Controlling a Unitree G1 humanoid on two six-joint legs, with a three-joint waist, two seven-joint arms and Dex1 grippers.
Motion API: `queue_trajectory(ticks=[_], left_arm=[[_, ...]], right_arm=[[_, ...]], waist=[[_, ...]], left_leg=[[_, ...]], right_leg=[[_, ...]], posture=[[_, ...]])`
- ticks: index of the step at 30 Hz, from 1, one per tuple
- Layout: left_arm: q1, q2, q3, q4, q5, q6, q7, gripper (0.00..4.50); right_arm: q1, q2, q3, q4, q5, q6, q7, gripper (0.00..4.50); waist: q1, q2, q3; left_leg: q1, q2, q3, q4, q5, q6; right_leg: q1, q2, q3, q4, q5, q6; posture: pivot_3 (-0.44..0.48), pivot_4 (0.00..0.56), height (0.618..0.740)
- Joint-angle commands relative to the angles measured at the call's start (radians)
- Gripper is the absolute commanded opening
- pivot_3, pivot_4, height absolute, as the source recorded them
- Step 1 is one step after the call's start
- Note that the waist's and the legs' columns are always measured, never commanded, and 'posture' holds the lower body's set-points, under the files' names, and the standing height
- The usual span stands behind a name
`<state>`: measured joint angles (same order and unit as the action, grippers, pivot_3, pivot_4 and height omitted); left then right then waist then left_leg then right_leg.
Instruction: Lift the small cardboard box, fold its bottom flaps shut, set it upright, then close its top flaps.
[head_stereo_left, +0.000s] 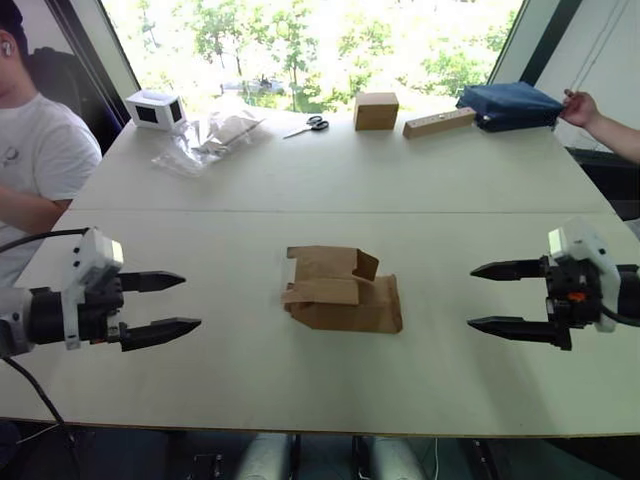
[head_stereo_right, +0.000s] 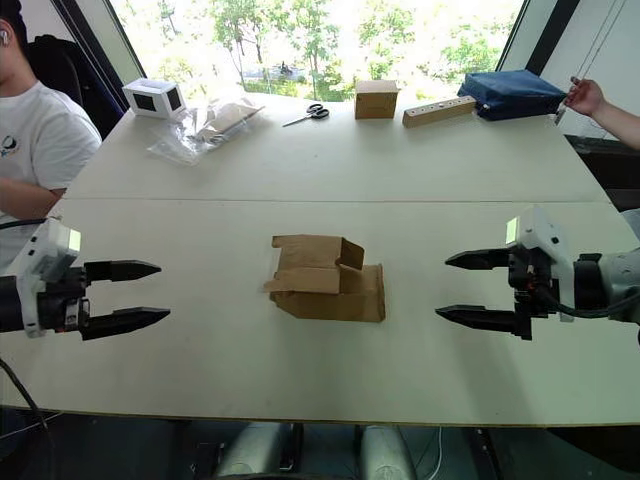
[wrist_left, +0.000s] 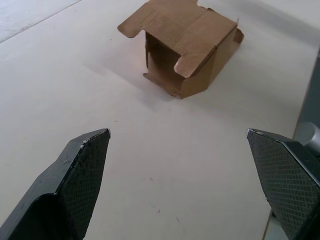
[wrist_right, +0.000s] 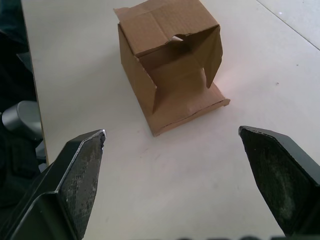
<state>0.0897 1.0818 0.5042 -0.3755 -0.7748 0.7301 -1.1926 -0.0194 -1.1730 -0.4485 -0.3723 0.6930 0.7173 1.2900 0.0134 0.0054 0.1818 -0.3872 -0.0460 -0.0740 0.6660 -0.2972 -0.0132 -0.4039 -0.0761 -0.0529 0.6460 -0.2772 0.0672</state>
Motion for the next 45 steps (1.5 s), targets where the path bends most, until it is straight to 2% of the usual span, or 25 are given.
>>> queue_trajectory(ticks=[1,17,20,24,26,29,31,33,38,45], left_arm=[[-0.024,0.014,0.02,0.016,-0.011,0.012,0.004,4.48],[-0.146,-0.002,-0.123,0.078,0.01,0.036,0.02,4.48],[-0.198,-0.011,-0.15,0.101,-0.015,0.068,0.033,4.48],[-0.268,-0.052,-0.214,0.135,0.028,0.056,0.082,4.48],[-0.319,-0.095,-0.24,0.15,-0.044,0.157,0.114,4.48],[-0.479,-0.253,-0.267,0.307,-0.218,0.459,0.227,4.48],[-0.556,-0.321,-0.26,0.407,-0.259,0.592,0.284,4.48],[-0.64,-0.373,-0.281,0.525,-0.245,0.681,0.311,4.48],[-0.794,-0.456,-0.337,0.749,-0.182,0.739,0.323,4.48],[-0.935,-0.552,-0.458,0.934,-0.087,0.703,0.225,4.48]], right_arm=[[0.009,-0.02,-0.067,-0.033,0.02,0.011,0.011,4.5],[-0.034,0.046,-0.016,-0.137,0.077,0.059,-0.146,4.5],[-0.027,0.06,-0.015,-0.153,0.078,0.054,-0.169,4.5],[-0.021,0.078,-0.008,-0.171,0.08,0.049,-0.192,4.5],[-0.02,0.089,0.0,-0.183,0.082,0.049,-0.206,4.5],[-0.03,0.119,0.034,-0.203,0.07,0.034,-0.242,4.5],[-0.033,0.13,0.045,-0.215,0.07,0.032,-0.26,4.5],[-0.022,0.144,0.041,-0.239,0.074,0.036,-0.282,4.5],[0.031,0.171,0.006,-0.301,0.095,0.053,-0.339,4.5],[0.139,0.21,-0.076,-0.397,0.125,0.078,-0.414,4.5]], waist=[[-0.001,0.0,0.0],[0.001,0.0,0.0],[0.001,0.0,0.0],[0.001,0.0,0.0],[0.001,0.0,0.0],[0.002,-0.001,0.0],[0.007,-0.002,0.0],[0.0,-0.003,0.0],[-0.005,-0.004,0.0],[0.0,-0.005,0.0]], left_leg=[[0.0,0.0,0.0,0.0,0.0,0.0],[-0.001,0.0,0.001,0.0,0.0,0.0],[-0.001,0.0,0.001,0.0,0.0,0.0],[-0.001,0.0,0.001,0.0,0.0,0.0],[-0.001,0.0,0.001,0.001,0.0,0.0],[-0.001,0.0,0.001,0.001,0.0,0.0],[0.0,-0.001,0.0,0.003,0.001,0.001],[-0.001,-0.001,0.0,0.004,0.001,0.001],[0.0,0.0,0.0,0.003,0.003,-0.002],[0.0,0.0,0.0,0.003,0.006,-0.007]], right_leg=[[0.0,0.0,0.0,0.0,0.0,0.0],[-0.001,0.0,0.0,0.001,0.0,0.0],[-0.001,0.0,0.0,0.001,0.0,0.0],[-0.001,0.0,0.0,0.001,0.0,0.001],[-0.001,0.0,0.0,0.002,0.001,0.001],[-0.001,0.0,0.0,0.002,0.001,0.001],[0.0,0.001,0.0,0.004,0.001,0.001],[0.0,0.003,0.0,0.004,0.001,0.002],[-0.001,0.004,0.001,0.005,0.001,0.002],[-0.001,0.004,0.002,0.005,0.001,0.002]], posture=[[0.0,0.15,0.74],[0.0,0.15,0.74],[0.0,0.15,0.74],[0.0,0.15,0.74],[0.0,0.15,0.74],[0.0,0.15,0.74],[0.0,0.15,0.74],[0.0,0.15,0.74],[0.0,0.15,0.74],[0.0,0.15,0.74]])
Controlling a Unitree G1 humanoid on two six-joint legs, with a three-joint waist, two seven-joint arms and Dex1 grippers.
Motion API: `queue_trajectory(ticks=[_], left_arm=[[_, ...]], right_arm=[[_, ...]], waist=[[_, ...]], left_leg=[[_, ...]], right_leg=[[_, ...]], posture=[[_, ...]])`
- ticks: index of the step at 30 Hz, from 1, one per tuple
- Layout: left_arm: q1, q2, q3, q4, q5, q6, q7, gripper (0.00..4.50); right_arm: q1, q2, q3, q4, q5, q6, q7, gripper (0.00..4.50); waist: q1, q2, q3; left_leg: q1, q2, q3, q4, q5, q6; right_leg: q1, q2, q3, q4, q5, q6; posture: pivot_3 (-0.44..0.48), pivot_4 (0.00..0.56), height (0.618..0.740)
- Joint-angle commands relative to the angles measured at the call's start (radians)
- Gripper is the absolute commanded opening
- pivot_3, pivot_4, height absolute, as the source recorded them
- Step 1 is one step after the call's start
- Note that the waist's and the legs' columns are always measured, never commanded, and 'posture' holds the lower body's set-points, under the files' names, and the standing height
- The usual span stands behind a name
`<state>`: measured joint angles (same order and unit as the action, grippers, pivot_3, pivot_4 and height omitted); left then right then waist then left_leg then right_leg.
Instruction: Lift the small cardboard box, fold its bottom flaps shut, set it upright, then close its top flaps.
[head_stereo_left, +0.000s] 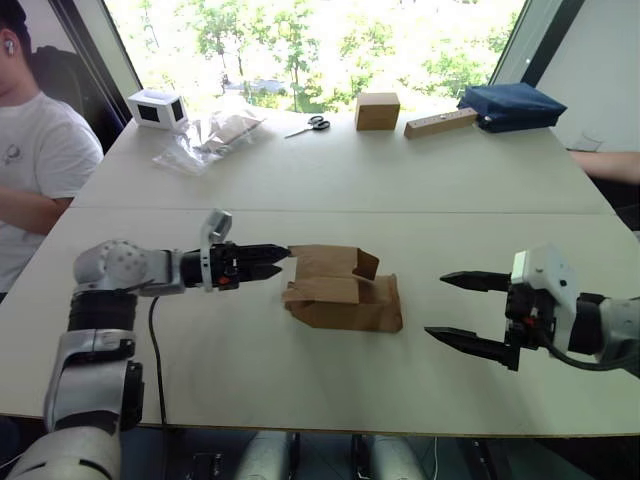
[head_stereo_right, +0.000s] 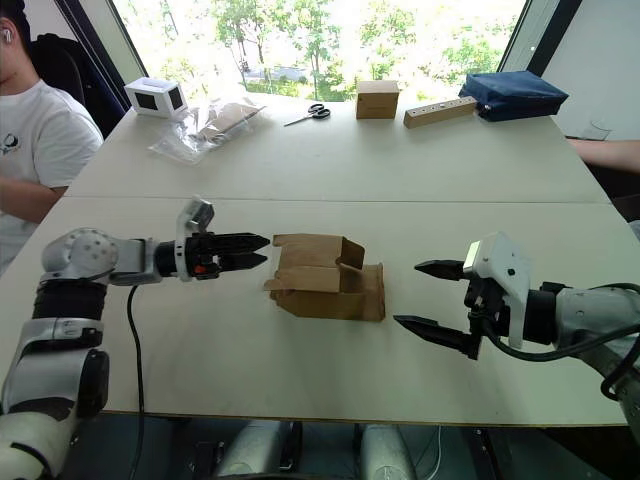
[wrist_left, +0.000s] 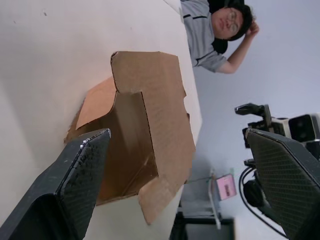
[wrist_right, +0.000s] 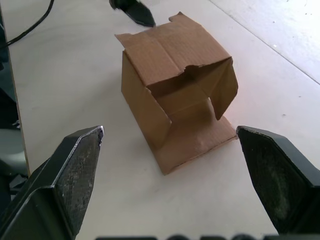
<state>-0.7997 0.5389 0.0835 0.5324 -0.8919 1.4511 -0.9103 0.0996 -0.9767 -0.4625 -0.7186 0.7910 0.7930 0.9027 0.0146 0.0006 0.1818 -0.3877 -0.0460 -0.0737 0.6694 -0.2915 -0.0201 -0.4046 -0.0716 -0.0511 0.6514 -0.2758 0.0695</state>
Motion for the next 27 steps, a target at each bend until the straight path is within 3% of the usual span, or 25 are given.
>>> queue_trajectory(ticks=[1,8,16,27], left_arm=[[-0.059,-0.022,-0.061,0.045,0.047,-0.028,-0.075,4.48],[-0.137,-0.106,-0.108,0.185,0.141,-0.12,-0.151,4.48],[-0.164,-0.169,-0.096,0.232,0.187,-0.134,-0.188,4.48],[-0.106,-0.176,-0.084,0.141,0.181,-0.065,-0.196,0.23]], right_arm=[[0.034,0.018,-0.075,-0.063,0.032,0.007,-0.037,4.5],[0.084,0.034,-0.117,-0.112,0.069,0.02,-0.094,4.5],[0.121,0.038,-0.133,-0.149,0.103,0.021,-0.143,4.5],[0.114,0.034,-0.094,-0.14,0.1,0.002,-0.173,4.5]], waist=[[-0.001,0.0,0.0],[-0.001,0.0,0.0],[-0.003,0.0,0.0],[-0.002,0.0,0.0]], left_leg=[[0.0,0.0,0.0,0.0,0.0,-0.001],[0.0,0.0,0.0,0.0,0.001,-0.001],[0.0,0.0,0.001,0.0,-0.002,0.003],[0.0,0.0,0.001,0.0,-0.002,0.003]], right_leg=[[0.0,0.0,0.0,0.0,0.0,0.0],[0.0,0.0,0.001,0.001,0.0,0.0],[-0.001,0.0,0.001,0.001,0.0,0.0],[-0.001,0.0,0.001,0.001,0.0,0.0]], posture=[[0.0,0.15,0.74],[0.0,0.15,0.74],[0.0,0.15,0.74],[0.0,0.15,0.74]])
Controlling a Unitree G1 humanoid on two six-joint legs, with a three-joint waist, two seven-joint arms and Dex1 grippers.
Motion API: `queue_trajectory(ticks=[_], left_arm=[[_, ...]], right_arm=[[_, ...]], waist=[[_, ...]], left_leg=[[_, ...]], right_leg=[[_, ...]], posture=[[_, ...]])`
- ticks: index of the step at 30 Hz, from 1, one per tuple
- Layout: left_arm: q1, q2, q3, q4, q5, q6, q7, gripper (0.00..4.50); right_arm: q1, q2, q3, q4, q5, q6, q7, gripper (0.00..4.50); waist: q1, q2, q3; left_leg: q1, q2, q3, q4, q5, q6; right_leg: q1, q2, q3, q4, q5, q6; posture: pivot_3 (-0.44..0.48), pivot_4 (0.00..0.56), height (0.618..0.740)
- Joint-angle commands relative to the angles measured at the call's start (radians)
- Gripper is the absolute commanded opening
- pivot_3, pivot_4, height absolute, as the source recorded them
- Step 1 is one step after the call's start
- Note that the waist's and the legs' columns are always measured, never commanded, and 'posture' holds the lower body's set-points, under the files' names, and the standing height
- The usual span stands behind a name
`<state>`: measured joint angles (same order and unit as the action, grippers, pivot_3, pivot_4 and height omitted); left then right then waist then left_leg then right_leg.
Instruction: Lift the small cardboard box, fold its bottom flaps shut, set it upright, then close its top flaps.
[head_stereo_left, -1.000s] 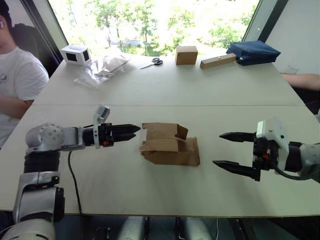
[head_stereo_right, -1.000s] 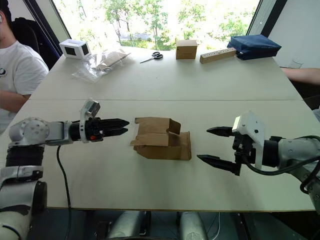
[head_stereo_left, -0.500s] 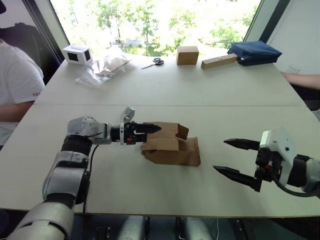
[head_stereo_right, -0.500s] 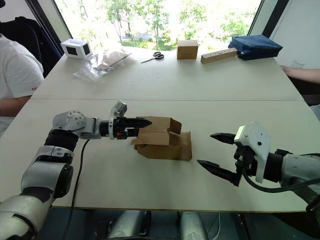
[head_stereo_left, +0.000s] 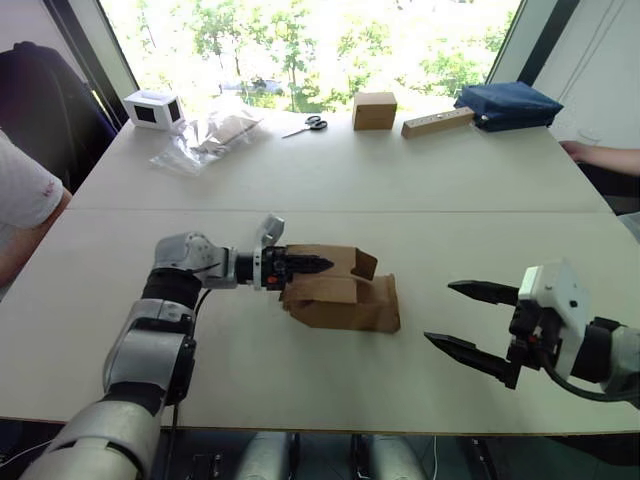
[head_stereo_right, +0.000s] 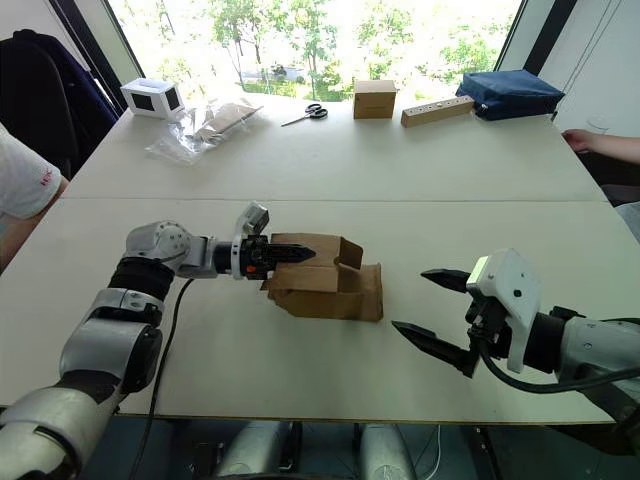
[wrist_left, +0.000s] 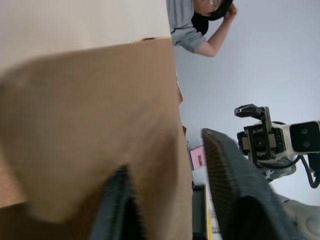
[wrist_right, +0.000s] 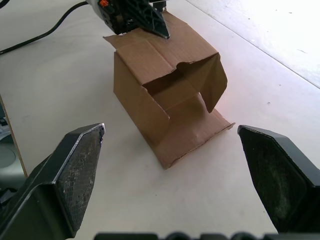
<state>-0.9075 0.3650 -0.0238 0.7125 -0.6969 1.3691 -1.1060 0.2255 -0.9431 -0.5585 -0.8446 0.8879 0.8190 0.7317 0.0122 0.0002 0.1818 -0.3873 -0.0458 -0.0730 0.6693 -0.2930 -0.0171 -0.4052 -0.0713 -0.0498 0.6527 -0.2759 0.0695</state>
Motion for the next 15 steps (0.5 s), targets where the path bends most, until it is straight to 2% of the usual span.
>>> queue_trajectory(ticks=[1,6,13,15], left_arm=[[0.009,-0.006,0.026,-0.051,-0.016,0.022,0.004,0.08],[0.044,-0.01,0.054,-0.134,-0.034,0.039,0.027,0.08],[0.11,-0.006,0.221,-0.468,-0.159,0.002,0.082,0.08],[0.134,0.003,0.229,-0.525,-0.173,-0.008,0.088,0.0]], right_arm=[[-0.016,0.0,0.008,-0.012,0.002,-0.026,-0.002,4.5],[-0.037,0.002,0.036,-0.001,-0.014,-0.046,-0.01,4.5],[-0.178,0.081,0.182,0.053,-0.138,-0.119,-0.134,4.5],[-0.239,0.115,0.233,0.073,-0.179,-0.151,-0.163,3.99]], waist=[[0.001,0.0,0.0],[0.001,0.0,0.0],[-0.001,0.0,0.0],[0.0,0.001,0.0]], left_leg=[[0.0,0.0,0.0,0.0,0.0,0.0],[0.0,0.0,0.0,0.0,0.0,0.0],[0.0,0.001,0.0,0.0,0.003,-0.006],[0.001,0.001,0.001,0.0,0.004,-0.007]], right_leg=[[0.0,0.0,0.0,0.0,0.0,0.0],[0.0,0.0,0.0,0.0,0.0,0.0],[0.0,0.0,0.001,0.0,0.0,0.0],[0.0,0.0,0.002,0.0,0.0,0.0]], posture=[[0.0,0.15,0.74],[0.0,0.15,0.74],[0.0,0.15,0.74],[0.0,0.15,0.74]])
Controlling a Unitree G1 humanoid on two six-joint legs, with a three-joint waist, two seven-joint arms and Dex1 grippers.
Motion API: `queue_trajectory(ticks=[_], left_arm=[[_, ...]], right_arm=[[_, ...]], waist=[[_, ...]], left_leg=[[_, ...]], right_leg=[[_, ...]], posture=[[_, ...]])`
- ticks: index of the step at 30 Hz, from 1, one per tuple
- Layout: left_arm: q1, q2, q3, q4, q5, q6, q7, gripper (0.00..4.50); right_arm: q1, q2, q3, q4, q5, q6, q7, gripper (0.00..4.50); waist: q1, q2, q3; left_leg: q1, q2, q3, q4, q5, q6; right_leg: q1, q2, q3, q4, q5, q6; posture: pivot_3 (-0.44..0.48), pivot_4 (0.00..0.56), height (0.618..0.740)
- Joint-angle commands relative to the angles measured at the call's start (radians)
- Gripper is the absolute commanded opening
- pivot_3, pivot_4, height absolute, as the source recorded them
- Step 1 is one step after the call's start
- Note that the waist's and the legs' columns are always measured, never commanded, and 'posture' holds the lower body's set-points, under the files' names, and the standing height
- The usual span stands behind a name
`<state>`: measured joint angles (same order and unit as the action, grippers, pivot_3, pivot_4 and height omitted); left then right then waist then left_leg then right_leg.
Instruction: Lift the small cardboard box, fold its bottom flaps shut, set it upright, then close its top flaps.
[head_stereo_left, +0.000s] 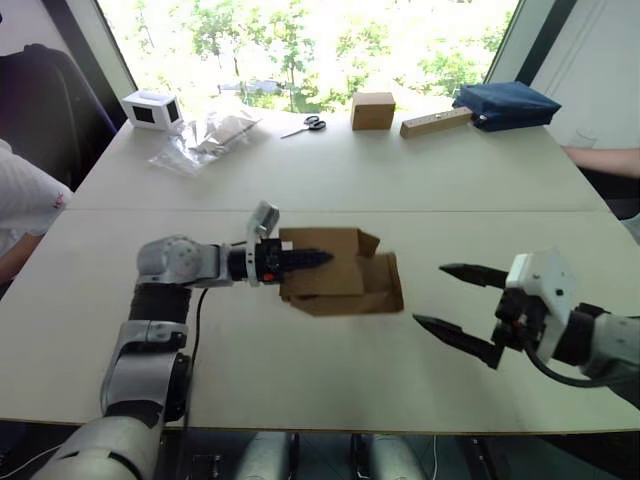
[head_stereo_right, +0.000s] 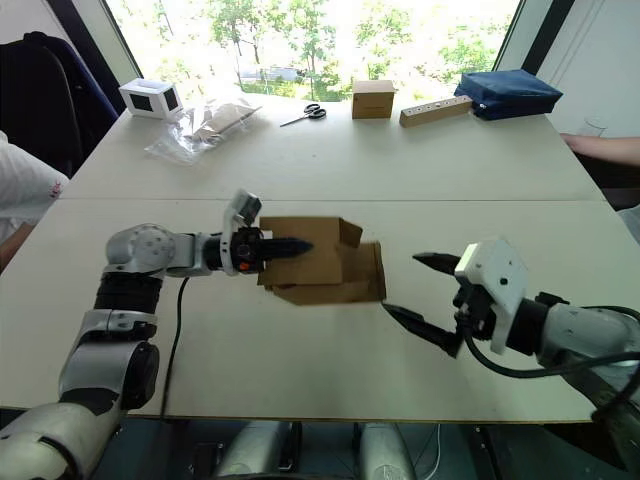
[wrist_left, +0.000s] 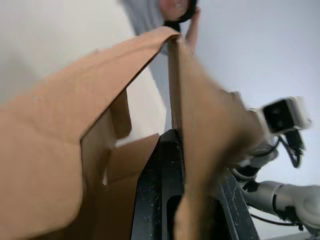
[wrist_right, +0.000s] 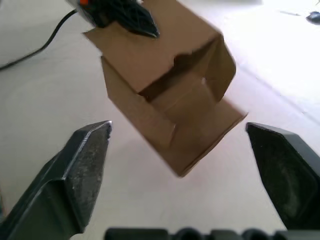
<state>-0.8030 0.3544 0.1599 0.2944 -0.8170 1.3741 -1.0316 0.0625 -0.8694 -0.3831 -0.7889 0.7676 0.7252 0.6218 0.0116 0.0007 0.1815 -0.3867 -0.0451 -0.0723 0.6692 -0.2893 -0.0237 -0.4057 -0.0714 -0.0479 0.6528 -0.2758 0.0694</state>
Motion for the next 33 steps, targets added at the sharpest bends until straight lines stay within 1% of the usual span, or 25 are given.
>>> queue_trajectory(ticks=[1,3,4,5,6,8,10,11,12,15,22,33], left_arm=[[0.045,0.025,0.045,-0.139,-0.059,-0.018,0.011,0.0],[0.074,0.049,0.036,-0.19,-0.069,-0.028,0.004,0.0],[0.084,0.057,0.034,-0.206,-0.073,-0.03,0.005,0.0],[0.095,0.067,0.025,-0.222,-0.073,-0.037,-0.001,0.0],[0.104,0.074,0.021,-0.233,-0.078,-0.039,-0.003,0.0],[0.115,0.077,0.021,-0.248,-0.088,-0.04,0.003,0.0],[0.125,0.079,0.022,-0.263,-0.101,-0.038,0.009,0.0],[0.131,0.079,0.022,-0.272,-0.107,-0.038,0.013,0.0],[0.135,0.078,0.024,-0.275,-0.113,-0.037,0.017,0.0],[0.138,0.073,0.037,-0.271,-0.125,-0.035,0.037,0.0],[0.139,0.076,0.059,-0.26,-0.169,-0.026,0.068,0.0],[0.142,0.054,0.085,-0.252,-0.24,0.005,0.141,0.0]], right_arm=[[-0.126,0.066,0.096,0.039,-0.087,-0.066,-0.084,3.83],[-0.236,0.119,0.181,0.101,-0.171,-0.106,-0.14,2.88],[-0.284,0.142,0.218,0.136,-0.216,-0.128,-0.159,2.69],[-0.327,0.162,0.254,0.167,-0.258,-0.154,-0.173,2.55],[-0.36,0.18,0.285,0.191,-0.292,-0.174,-0.18,2.19],[-0.406,0.21,0.345,0.229,-0.346,-0.209,-0.176,1.42],[-0.433,0.24,0.376,0.265,-0.386,-0.242,-0.177,0.76],[-0.445,0.255,0.388,0.287,-0.407,-0.259,-0.18,0.31],[-0.455,0.264,0.401,0.305,-0.426,-0.277,-0.176,0.03],[-0.464,0.278,0.425,0.326,-0.452,-0.302,-0.152,0.03],[-0.443,0.278,0.481,0.296,-0.484,-0.318,-0.087,0.03],[-0.454,0.307,0.53,0.277,-0.551,-0.375,-0.055,0.03]], waist=[[-0.001,0.0,0.0],[-0.007,0.0,0.0],[0.004,-0.001,0.0],[-0.002,-0.002,-0.001],[-0.004,-0.001,-0.001],[-0.004,-0.001,-0.001],[-0.003,-0.001,-0.001],[-0.002,-0.001,-0.001],[-0.001,-0.001,-0.001],[0.0,-0.001,-0.001],[-0.005,-0.001,-0.001],[-0.006,-0.001,-0.001]], left_leg=[[0.0,0.0,0.0,0.0,0.0,0.0],[0.001,0.0,0.001,0.0,0.0,0.0],[0.002,0.0,0.003,0.0,0.0,-0.001],[0.001,0.0,0.002,0.0,0.0,-0.001],[0.001,0.001,0.005,0.0,0.0,-0.001],[0.002,0.001,0.007,0.0,0.0,-0.001],[0.002,0.002,0.007,-0.001,0.0,-0.001],[0.002,0.002,0.007,-0.002,0.0,-0.001],[0.001,0.002,0.007,-0.002,0.0,-0.001],[0.001,0.002,0.008,-0.001,0.0,-0.001],[0.001,0.002,0.008,-0.001,0.0,0.0],[0.001,0.002,0.008,-0.001,0.0,0.0]], right_leg=[[0.0,0.0,0.0,0.0,0.0,0.0],[0.0,0.001,0.002,0.0,0.0,0.0],[-0.001,0.001,0.004,0.001,0.0,0.0],[-0.001,0.002,0.004,0.001,0.0,0.0],[-0.002,0.004,0.009,0.001,0.0,0.0],[-0.003,0.004,0.012,0.002,0.0,0.0],[-0.004,0.006,0.013,0.002,0.0,0.0],[-0.004,0.006,0.014,0.002,0.0,0.0],[-0.004,0.007,0.014,0.002,0.0,0.0],[-0.005,0.007,0.015,0.002,0.0,0.0],[-0.005,0.007,0.016,0.003,0.0,0.0],[-0.006,0.007,0.017,0.004,0.0,0.0]], posture=[[0.0,0.15,0.74],[0.0,0.15,0.74],[0.0,0.15,0.74],[0.0,0.15,0.74],[0.0,0.15,0.74],[0.0,0.15,0.74],[0.0,0.15,0.74],[0.0,0.15,0.74],[0.0,0.15,0.74],[0.0,0.15,0.74],[0.0,0.15,0.74],[0.0,0.15,0.74]])
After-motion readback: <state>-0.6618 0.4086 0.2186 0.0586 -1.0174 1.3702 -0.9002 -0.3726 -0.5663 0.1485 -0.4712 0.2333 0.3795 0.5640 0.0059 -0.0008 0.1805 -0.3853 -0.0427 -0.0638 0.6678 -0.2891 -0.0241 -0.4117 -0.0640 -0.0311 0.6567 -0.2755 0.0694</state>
